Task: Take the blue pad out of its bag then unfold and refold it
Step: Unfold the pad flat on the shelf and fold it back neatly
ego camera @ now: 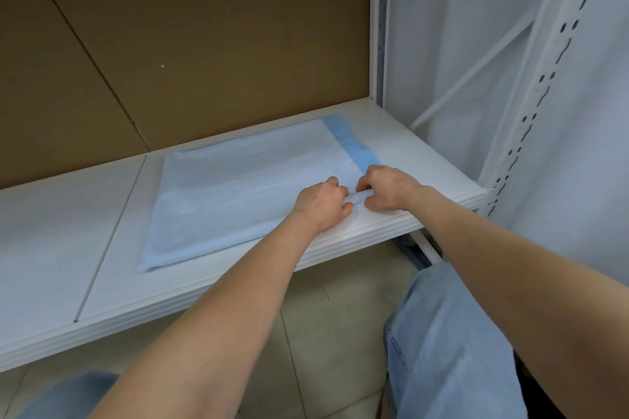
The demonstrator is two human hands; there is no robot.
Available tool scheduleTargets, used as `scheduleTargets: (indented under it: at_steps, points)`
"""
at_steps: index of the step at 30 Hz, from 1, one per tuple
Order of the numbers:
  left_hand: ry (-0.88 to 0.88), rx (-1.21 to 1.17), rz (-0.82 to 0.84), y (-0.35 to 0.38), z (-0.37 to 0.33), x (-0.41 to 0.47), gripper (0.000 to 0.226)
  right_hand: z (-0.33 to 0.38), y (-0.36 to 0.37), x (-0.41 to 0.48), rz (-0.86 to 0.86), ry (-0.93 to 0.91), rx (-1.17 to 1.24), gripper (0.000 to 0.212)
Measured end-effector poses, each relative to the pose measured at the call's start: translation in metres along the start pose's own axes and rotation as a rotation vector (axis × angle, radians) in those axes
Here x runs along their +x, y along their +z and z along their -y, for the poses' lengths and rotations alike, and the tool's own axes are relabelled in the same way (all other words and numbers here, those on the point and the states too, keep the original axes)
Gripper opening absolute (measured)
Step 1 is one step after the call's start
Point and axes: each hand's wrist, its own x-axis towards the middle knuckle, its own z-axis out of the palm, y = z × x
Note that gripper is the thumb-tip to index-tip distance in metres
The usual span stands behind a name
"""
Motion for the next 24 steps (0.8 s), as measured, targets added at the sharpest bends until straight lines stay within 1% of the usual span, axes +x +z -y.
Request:
scheduleTargets:
  at_steps: [3,6,10,13,16,19,22,24]
  points:
    - [0.015,0.032,0.003,0.0,-0.005,0.009,0.032,-0.004,0.001,0.001,-0.011,-0.024,-0.06,0.033]
    - [0.039,0.088,0.002,0.0,-0.006,0.01,0.027,0.0,0.004,0.001,-0.049,-0.046,-0.182,0.03]
    - [0.049,0.146,-0.021,-0.002,-0.009,0.012,0.03,0.002,0.007,0.001,-0.139,-0.041,-0.306,0.031]
    - [0.052,0.155,-0.031,-0.002,-0.01,0.012,0.03,0.002,0.01,0.001,-0.173,-0.036,-0.339,0.031]
    - [0.051,0.131,-0.018,0.001,-0.009,0.012,0.031,0.003,0.014,0.002,-0.167,-0.021,-0.32,0.034]
    - [0.064,0.068,0.019,-0.001,-0.005,0.013,0.032,0.003,0.011,0.002,-0.122,-0.011,-0.269,0.035]
    - [0.074,0.013,0.049,-0.003,-0.002,0.012,0.036,0.001,0.007,0.001,-0.065,-0.002,-0.197,0.033]
    - [0.083,0.027,0.062,-0.002,-0.002,0.012,0.037,-0.001,0.008,-0.001,-0.043,0.022,-0.114,0.031]
